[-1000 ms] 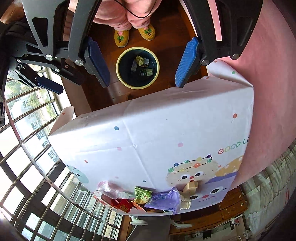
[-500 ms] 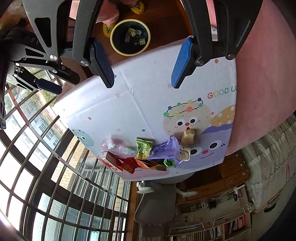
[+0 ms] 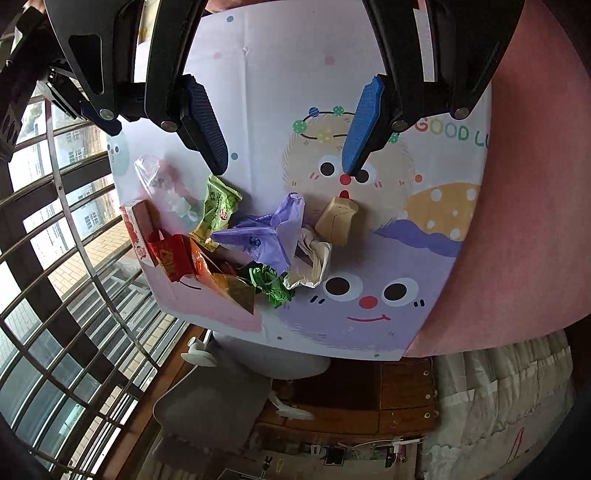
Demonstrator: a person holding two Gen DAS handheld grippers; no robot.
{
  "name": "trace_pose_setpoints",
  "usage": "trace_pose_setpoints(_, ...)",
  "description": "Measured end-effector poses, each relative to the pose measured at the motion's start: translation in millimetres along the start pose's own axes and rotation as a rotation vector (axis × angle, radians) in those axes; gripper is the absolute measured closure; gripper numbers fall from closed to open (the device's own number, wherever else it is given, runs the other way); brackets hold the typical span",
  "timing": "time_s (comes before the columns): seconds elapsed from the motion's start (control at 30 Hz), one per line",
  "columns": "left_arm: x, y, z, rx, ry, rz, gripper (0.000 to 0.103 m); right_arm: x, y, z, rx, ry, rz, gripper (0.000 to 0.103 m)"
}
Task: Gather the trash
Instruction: 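Grasp the purple bag with the left gripper while the right gripper grasps the green snack packet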
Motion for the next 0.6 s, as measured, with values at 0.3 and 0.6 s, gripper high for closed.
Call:
trace_pose_setpoints(0.3,134,11,-40,-0.19,-0.148,-0.078,0.037,81,49,-84,-0.053,-0.095,-0.106,0.048)
trace_pose_setpoints(0.6,208,10,-22,-0.289,-0.247,-0.083,0.046,154,76,-105,-0.043,-0.197,-0.139,0.048)
Point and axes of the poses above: each gripper's, at about its wrist camera, not at the fingertips, and x roughly the way its jaws point, y to its right, z to its underside, the point moved 8 cm from there along x, roughly the way its jaws point, and after that the axes turned 4 degrees about -x, right-handed, at the moved point
